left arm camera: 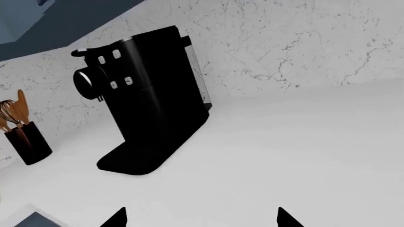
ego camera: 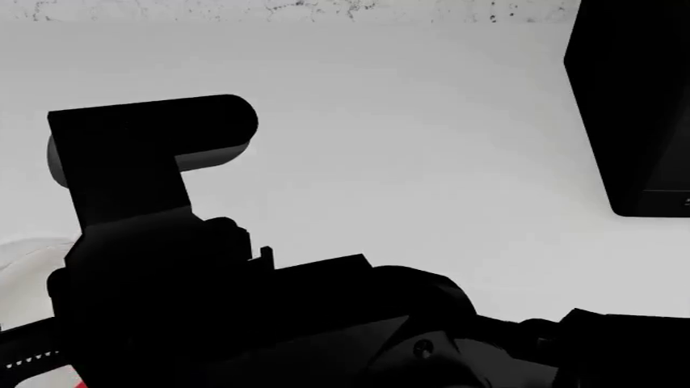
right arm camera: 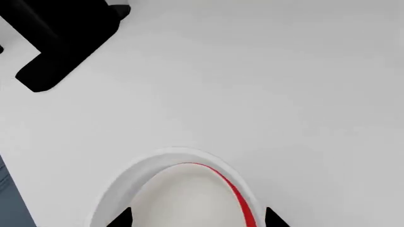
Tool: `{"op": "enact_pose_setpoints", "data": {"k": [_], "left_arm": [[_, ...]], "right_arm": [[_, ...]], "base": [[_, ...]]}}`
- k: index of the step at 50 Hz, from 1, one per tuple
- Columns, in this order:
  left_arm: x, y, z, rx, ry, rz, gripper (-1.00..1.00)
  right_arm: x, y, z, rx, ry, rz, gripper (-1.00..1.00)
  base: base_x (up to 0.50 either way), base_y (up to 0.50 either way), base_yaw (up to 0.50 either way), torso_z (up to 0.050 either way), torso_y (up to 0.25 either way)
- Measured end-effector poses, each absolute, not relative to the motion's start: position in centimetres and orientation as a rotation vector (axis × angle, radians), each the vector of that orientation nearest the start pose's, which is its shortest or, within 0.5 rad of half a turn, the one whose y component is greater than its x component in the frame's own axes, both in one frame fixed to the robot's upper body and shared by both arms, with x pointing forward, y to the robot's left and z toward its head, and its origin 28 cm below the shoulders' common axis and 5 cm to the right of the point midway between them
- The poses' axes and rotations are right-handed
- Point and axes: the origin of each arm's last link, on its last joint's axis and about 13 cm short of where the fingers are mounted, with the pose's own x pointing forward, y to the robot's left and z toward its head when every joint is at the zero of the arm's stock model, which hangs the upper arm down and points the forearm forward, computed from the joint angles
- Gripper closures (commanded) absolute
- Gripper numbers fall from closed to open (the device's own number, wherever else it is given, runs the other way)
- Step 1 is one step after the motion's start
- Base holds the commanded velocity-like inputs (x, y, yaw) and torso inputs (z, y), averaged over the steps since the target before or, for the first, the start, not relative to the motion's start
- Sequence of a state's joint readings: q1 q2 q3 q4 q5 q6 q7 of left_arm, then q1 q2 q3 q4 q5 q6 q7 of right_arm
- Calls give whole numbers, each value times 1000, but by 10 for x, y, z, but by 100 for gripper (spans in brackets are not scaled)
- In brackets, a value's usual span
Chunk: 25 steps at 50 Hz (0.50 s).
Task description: Stack the bowls from largest to smallest.
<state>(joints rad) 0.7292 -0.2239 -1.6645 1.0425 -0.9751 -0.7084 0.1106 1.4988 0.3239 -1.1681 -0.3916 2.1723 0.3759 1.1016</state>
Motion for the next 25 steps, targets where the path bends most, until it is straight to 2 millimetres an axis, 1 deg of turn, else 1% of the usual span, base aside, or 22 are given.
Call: {"op": "enact_pose_setpoints", "data": {"k": [13,19,25], "left_arm": [[-17,361,206,274,-48,576,-100],[-15,361,206,276,-45,576,-100],[-8,362,205,278,-39,570,-100]], "right_arm": [[192,17,322,128,397,713,-100],[195,3,327,154,351,691,-100],[201,-15,336,197,281,643,-100]], "base": [[0,0,0,0,0],[0,0,-1,0,0],[0,0,0,0,0]]}}
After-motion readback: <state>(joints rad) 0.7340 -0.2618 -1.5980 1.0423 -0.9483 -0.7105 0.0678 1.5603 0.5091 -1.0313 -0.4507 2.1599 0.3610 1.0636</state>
